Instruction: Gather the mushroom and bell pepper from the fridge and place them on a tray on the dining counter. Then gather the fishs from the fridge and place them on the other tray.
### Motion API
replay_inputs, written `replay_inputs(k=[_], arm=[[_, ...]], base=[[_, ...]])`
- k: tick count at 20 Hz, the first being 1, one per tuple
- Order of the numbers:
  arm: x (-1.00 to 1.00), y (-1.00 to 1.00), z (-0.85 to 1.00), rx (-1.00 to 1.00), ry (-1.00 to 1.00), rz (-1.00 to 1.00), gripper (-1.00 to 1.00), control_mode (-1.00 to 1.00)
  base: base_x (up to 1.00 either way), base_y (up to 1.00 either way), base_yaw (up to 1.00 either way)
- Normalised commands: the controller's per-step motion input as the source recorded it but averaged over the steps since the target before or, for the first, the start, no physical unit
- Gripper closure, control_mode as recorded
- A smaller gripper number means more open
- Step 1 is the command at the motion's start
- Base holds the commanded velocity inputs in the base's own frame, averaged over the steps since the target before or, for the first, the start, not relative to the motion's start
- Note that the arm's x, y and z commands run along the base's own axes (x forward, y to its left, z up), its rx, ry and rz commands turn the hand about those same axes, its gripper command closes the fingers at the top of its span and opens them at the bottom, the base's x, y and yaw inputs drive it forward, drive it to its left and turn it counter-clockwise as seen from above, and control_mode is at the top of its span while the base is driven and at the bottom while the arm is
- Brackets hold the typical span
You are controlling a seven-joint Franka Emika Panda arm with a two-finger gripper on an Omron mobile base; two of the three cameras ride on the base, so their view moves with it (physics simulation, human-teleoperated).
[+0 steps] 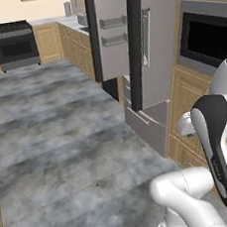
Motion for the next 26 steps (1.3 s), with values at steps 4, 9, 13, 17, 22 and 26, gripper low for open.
replay_inputs(k=[4,9,13,17,22,26], arm=[[0.00,0.00,0.00,0.00,0.00,0.00,-1.00,1.00],[0.00,0.00,0.00,0.00,0.00,0.00,-1.00,1.00],[0.00,0.00,0.00,0.00,0.00,0.00,-1.00,1.00],[0.00,0.00,0.00,0.00,0.00,0.00,-1.00,1.00],[0.00,0.00,0.00,0.00,0.00,0.00,-1.00,1.00],[0.00,0.00,0.00,0.00,0.00,0.00,-1.00,1.00]], base=[[1.00,0.01,0.15],[1.00,0.14,0.15],[1.00,0.02,0.13],[1.00,0.06,0.07],[0.85,0.10,-0.16],[0.68,0.17,-0.39]])
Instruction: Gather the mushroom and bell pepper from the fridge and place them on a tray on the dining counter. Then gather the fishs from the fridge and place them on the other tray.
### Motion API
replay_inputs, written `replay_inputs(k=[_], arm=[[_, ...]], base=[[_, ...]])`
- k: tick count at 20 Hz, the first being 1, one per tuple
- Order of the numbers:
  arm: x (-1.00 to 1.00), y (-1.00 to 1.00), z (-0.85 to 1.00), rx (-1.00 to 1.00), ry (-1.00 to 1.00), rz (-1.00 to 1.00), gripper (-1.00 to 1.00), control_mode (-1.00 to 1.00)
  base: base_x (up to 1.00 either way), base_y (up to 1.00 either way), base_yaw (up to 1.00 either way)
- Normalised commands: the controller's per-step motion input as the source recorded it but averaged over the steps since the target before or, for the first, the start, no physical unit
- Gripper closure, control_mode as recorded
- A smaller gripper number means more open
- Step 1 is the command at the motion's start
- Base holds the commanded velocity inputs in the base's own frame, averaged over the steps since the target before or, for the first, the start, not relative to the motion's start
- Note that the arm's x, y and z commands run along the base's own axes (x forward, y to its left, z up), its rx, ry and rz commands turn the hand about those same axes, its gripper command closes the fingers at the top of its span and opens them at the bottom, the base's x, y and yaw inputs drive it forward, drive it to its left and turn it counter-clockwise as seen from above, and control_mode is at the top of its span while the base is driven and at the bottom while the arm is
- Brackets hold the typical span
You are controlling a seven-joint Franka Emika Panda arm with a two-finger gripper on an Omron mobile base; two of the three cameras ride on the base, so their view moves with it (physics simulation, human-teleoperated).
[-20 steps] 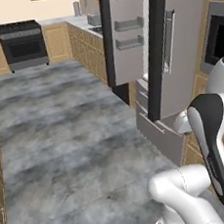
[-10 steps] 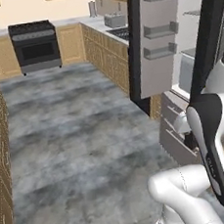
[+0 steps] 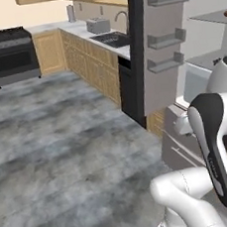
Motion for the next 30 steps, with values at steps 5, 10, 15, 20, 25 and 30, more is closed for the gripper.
replay_inputs(k=[5,10,15,20,25,30], arm=[[0.00,0.00,0.00,0.00,0.00,0.00,-1.00,1.00],[0.00,0.00,0.00,0.00,0.00,0.00,-1.00,1.00],[0.00,0.00,0.00,0.00,0.00,0.00,-1.00,1.00],[0.00,0.00,0.00,0.00,0.00,0.00,-1.00,1.00],[0.00,0.00,0.00,0.00,0.00,0.00,-1.00,1.00],[0.00,0.00,0.00,0.00,0.00,0.00,-1.00,1.00]], base=[[0.45,0.25,-0.41],[0.39,0.40,-0.43],[0.38,0.57,-0.49],[0.33,0.39,-0.58],[0.30,0.32,-0.65],[0.24,0.32,-0.67]])
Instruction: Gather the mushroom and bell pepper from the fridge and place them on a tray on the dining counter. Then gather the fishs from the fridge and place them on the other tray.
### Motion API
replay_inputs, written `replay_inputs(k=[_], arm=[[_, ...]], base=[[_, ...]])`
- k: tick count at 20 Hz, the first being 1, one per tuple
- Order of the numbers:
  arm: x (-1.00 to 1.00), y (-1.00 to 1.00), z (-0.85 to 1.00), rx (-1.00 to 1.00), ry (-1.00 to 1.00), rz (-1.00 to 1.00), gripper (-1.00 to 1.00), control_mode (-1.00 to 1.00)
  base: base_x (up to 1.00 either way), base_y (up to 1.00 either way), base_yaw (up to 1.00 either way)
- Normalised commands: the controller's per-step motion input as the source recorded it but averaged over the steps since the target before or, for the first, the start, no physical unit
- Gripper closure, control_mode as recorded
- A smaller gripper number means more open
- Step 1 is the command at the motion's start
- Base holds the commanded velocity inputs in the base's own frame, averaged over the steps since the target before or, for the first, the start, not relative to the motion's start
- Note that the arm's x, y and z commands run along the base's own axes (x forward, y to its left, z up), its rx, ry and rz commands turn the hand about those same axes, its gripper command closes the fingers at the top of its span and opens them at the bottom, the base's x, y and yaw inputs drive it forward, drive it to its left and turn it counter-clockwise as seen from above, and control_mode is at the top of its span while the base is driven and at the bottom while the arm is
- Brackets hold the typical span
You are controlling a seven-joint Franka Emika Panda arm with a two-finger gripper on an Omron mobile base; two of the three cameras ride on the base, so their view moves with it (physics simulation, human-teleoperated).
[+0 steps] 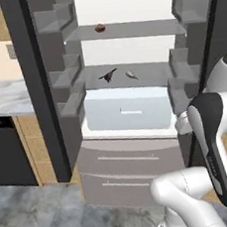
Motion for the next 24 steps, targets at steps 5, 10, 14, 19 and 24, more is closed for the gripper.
replay_inputs(k=[5,10,14,19,24], arm=[[0.00,0.00,0.00,0.00,0.00,0.00,-1.00,1.00],[0.00,0.00,0.00,0.00,0.00,0.00,-1.00,1.00],[0.00,0.00,0.00,0.00,0.00,0.00,-1.00,1.00],[0.00,0.00,0.00,0.00,0.00,0.00,-1.00,1.00],[0.00,0.00,0.00,0.00,0.00,0.00,-1.00,1.00]], base=[[0.25,0.38,-0.67],[0.13,0.74,-0.44],[0.30,0.79,-0.16],[0.57,0.12,0.01],[0.67,0.00,0.04]])
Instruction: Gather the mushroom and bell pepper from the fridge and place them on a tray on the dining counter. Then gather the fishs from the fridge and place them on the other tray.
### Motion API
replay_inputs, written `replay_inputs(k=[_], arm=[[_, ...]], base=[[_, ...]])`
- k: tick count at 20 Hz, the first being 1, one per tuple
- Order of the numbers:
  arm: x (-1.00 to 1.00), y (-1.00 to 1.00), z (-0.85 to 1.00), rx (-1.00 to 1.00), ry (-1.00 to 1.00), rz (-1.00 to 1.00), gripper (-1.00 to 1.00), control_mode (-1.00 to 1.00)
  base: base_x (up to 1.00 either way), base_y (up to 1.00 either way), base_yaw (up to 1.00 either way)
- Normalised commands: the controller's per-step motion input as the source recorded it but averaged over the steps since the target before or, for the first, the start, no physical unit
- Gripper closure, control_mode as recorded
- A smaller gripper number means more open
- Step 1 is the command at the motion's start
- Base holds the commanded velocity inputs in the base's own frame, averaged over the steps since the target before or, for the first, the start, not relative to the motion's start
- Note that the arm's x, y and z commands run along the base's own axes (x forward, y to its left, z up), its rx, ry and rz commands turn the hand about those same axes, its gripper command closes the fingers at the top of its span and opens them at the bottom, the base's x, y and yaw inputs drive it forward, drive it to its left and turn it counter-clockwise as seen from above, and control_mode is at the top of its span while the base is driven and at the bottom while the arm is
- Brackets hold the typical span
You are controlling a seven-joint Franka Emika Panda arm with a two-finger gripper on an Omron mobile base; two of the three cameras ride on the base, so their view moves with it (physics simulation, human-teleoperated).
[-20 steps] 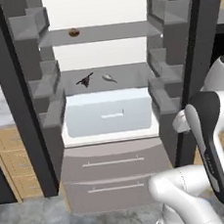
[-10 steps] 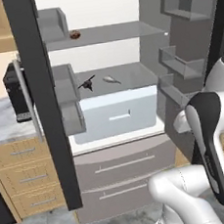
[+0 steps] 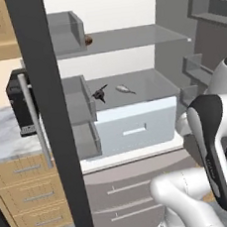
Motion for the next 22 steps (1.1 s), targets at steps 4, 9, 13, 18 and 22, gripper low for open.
replay_inputs(k=[4,9,13,18,22], arm=[[0.00,0.00,0.00,0.00,0.00,0.00,-1.00,1.00],[0.00,0.00,0.00,0.00,0.00,0.00,-1.00,1.00],[0.00,0.00,0.00,0.00,0.00,0.00,-1.00,1.00],[0.00,0.00,0.00,0.00,0.00,0.00,-1.00,1.00],[0.00,0.00,0.00,0.00,0.00,0.00,-1.00,1.00]], base=[[0.54,0.02,0.00],[0.54,0.11,0.00],[0.49,0.16,0.00],[0.25,0.27,0.00],[0.16,0.39,0.01]])
